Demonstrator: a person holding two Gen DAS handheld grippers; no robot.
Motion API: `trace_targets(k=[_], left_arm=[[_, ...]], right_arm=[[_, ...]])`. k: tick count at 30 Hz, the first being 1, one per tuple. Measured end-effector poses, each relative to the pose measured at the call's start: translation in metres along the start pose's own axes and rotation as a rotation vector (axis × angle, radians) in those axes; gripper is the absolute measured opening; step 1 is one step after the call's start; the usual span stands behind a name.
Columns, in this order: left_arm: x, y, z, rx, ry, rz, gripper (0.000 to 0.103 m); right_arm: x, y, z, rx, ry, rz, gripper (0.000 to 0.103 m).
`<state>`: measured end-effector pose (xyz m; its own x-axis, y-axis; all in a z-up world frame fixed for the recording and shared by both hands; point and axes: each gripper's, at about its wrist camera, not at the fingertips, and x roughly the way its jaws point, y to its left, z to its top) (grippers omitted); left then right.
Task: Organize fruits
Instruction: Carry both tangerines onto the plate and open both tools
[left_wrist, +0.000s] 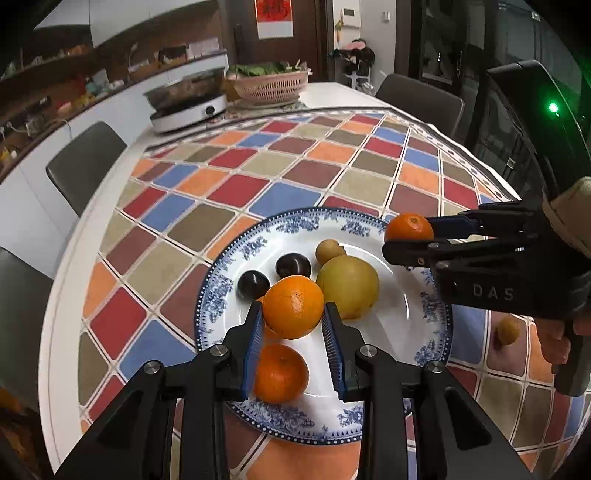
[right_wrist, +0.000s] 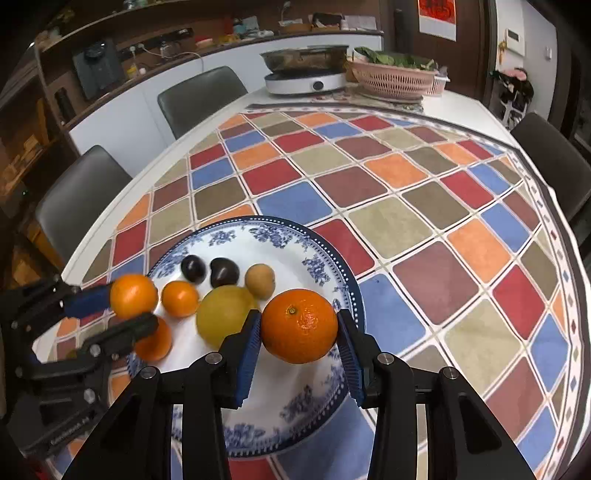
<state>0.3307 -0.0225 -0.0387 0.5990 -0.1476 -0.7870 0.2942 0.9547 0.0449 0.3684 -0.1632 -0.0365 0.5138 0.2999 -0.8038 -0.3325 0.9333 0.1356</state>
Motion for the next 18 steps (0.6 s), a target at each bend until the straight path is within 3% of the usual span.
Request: trace_targets(k=[8,11,13,18], left_arm=[[0.009,-0.002,0.000,0.006,0.026,-0.023,0.033],[0.006,-0.002,-0.002,-0.004,0.021,-0.025,0.046],[0.002,-0.001,-0.002,-0.007,0.012,-0.025,0.047],[-0.020,0.004,-0.003,-0.055,-0.021,0.006,0.052]], right_arm=[[0.017,-0.007,0.006,0.038,0.018,0.019,0.042],[0.019,-0.006,0.007,0.043,0.019,0.033,0.043],[0.014,-0.005,0.007,0.049,0.003,0.037,0.054],[-0.010,0.000,0.004,0.030,-0.054,-0.001,0.055]])
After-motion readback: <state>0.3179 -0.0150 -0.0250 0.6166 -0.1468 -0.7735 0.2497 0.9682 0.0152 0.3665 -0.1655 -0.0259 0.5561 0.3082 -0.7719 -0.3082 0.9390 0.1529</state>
